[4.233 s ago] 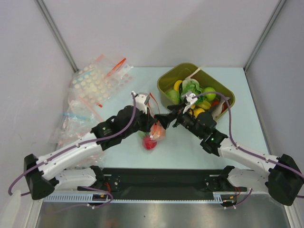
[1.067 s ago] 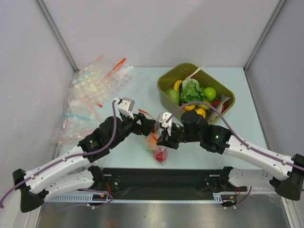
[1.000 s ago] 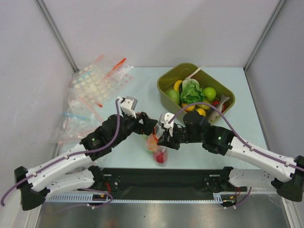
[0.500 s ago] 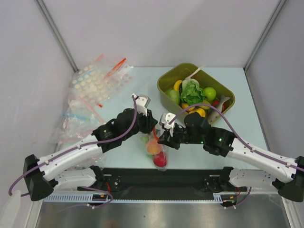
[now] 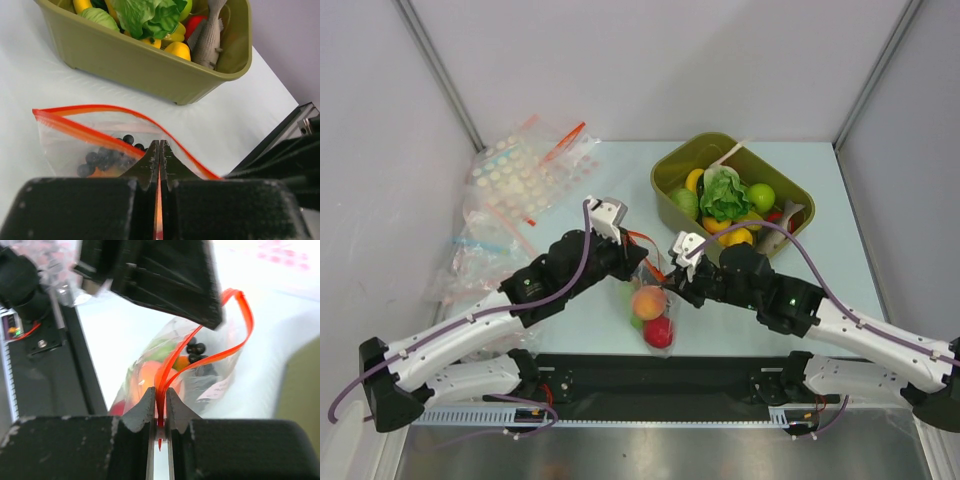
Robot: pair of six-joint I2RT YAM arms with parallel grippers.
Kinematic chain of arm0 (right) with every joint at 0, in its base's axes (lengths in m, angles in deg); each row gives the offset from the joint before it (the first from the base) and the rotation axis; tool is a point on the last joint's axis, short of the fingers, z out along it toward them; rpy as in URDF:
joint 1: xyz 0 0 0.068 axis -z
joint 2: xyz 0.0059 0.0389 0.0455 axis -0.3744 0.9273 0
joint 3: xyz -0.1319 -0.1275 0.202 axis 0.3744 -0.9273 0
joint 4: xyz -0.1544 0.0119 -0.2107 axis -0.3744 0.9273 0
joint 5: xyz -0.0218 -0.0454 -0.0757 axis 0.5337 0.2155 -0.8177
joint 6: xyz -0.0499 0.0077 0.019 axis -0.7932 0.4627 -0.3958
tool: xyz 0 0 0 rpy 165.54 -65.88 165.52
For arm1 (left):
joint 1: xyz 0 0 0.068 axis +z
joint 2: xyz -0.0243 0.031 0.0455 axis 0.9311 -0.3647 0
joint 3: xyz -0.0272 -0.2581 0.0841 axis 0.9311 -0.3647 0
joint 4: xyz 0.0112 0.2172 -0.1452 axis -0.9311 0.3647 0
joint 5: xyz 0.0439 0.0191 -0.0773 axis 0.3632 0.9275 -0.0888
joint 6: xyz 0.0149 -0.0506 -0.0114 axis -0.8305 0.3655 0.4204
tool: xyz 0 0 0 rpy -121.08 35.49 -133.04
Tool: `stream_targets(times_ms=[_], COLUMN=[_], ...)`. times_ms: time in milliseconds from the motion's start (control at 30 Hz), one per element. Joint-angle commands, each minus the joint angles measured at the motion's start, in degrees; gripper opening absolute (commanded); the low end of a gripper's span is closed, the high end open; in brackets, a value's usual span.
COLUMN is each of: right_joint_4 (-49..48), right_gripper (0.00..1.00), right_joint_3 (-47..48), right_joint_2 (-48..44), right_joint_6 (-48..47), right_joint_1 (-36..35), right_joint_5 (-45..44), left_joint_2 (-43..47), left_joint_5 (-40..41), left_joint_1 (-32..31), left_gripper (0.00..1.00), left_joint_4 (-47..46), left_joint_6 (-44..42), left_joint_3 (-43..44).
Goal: Place the food in the zip-top bag and seal the zipper
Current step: Zip the zipper food storage bag at the center of the board.
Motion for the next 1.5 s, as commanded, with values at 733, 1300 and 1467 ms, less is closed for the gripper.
stream_targets(times_ms=[733, 1300, 1467], right_joint_4=[-6.0, -6.4, -5.9], right_gripper=[0.00, 0.02, 0.01], right_joint_3=[-1.6, -1.8, -1.5], right_joint_2=[-2.5, -1.9, -1.4], right_joint_6=[1.0, 1.2, 0.9], right_joint_1=[-0.2, -0.2, -0.3], right_joint_5=[-6.5, -6.2, -4.6], left_joint_2=[-3.0, 0.0, 2.3], left_joint_5=[1.2, 3.6, 2.4], left_joint_1=[-0.1, -0.1, -0.1], left_gripper=[0.68, 0.00, 0.31], left_joint_4=[0.9, 1.1, -0.4], left_joint_6=[9.7, 7.7, 3.3], left_joint_3=[2.3, 1.3, 0.5])
